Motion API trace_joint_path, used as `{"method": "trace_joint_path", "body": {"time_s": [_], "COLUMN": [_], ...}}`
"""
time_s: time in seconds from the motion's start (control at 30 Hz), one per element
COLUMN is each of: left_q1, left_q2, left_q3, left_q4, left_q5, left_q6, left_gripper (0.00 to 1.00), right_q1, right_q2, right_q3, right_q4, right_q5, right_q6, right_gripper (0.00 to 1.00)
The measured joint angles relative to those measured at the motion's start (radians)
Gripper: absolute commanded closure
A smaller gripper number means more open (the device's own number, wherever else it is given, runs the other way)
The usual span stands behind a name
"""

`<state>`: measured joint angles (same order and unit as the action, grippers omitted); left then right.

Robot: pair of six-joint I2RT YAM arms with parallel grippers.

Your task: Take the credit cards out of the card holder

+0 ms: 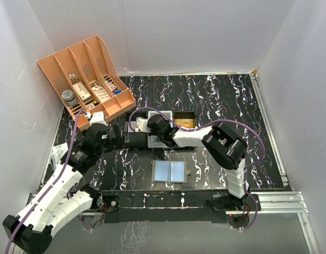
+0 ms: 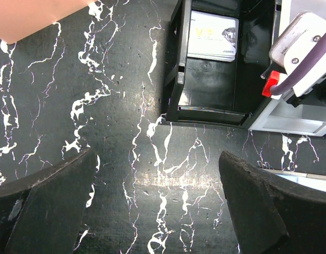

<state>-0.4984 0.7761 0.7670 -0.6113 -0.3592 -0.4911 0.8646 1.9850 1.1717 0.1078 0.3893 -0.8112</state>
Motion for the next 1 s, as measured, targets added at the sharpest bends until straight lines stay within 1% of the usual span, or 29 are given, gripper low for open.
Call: {"method": "trace_joint_path", "body": {"time_s": [0.17,0.27,0.37,0.43,0.53,0.87,1.0], "left_q1": [0.0,0.0,0.0,0.0,0.0,0.0,0.0], "left_q2": [0.002,0.004,0.009,0.012,0.018,0.033,0.033], "left_q3": [0.0,0.0,0.0,0.0,0.0,0.0,0.0], "left_q4": [0.0,0.0,0.0,0.0,0.0,0.001,0.001], "left_q5": [0.0,0.0,0.001,0.002,0.005,0.014,0.024], "left_q6": [0.0,0.0,0.0,0.0,0.0,0.001,0.001], "left_gripper": [0.01,0.01,0.01,0.01,0.01,0.01,0.01], "right_q1": [-0.009,-0.017,-0.023,-0.024,-0.029,-0.049,-0.055], "right_q2": [0.0,0.0,-0.002,-0.002,-0.008,-0.017,-0.061], "right_q3": [0.007,0.01,0.011,0.011,0.012,0.023,0.023], "right_q4": [0.0,-0.001,-0.004,-0.007,-0.017,-0.054,-0.059], "right_q5": [-0.021,-0.034,-0.056,-0.071,-0.094,-0.166,-0.199], "right_q6": [0.007,0.022,0.04,0.054,0.08,0.185,0.246], "right_gripper": [0.7,0.58,0.53,0.48,0.44,0.41,0.37]}}
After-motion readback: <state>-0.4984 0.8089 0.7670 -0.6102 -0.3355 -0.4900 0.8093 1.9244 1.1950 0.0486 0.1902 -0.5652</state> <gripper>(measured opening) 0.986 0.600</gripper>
